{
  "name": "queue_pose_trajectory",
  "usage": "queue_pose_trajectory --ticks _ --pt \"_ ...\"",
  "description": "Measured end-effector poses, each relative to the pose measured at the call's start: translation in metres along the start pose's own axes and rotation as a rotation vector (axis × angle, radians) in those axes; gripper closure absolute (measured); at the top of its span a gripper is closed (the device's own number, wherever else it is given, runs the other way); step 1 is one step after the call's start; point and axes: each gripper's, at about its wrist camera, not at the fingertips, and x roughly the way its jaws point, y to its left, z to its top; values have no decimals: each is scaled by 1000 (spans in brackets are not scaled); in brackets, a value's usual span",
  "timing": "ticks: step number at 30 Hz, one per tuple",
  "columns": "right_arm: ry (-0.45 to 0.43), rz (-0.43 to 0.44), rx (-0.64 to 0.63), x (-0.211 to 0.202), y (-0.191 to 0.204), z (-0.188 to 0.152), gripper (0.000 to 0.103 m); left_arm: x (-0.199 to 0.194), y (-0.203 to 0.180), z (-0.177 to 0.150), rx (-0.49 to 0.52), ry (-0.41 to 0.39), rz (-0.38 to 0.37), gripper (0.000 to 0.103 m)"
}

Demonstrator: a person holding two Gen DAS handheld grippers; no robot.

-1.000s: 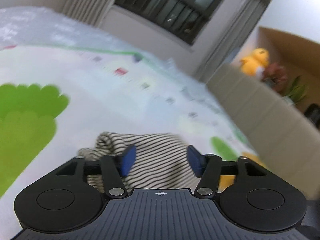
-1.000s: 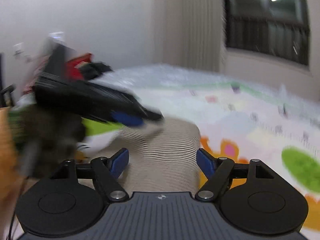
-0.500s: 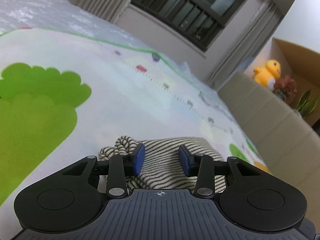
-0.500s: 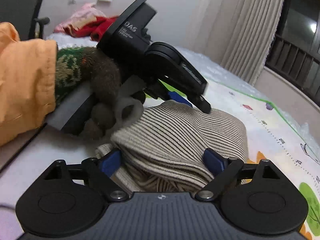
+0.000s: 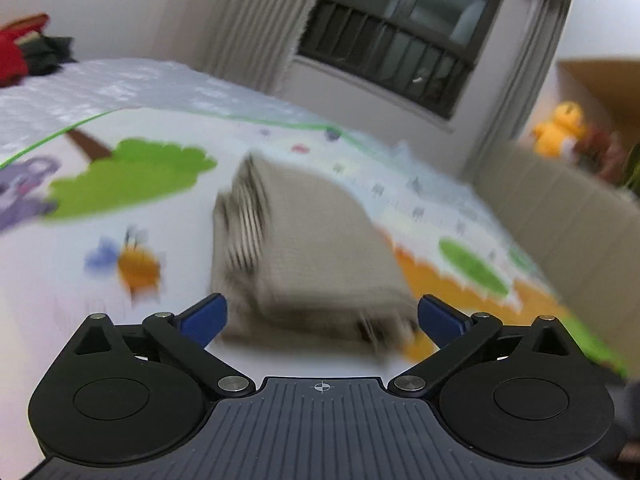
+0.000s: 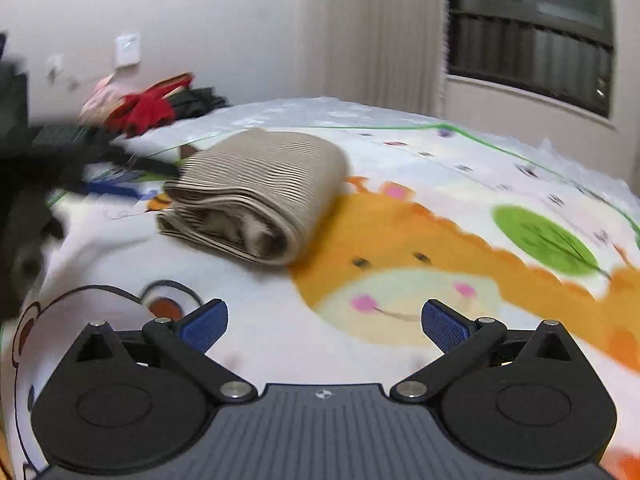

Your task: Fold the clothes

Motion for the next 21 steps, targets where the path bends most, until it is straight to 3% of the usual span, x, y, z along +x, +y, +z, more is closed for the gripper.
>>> queue_pose_trajectory --ticks 5,9,15,21 --pt "52 -44 138 -6 -36 -23 0 4 -62 -55 47 112 138 0" --pt "36 8 233 -11 -52 -37 0 6 -87 -83 152 57 269 0" --pt "7 75 260 -18 -58 -41 0 3 -84 -96 142 -18 304 0" --pt "79 44 164 -7 -45 -33 0 4 -83 -91 122 -19 341 0"
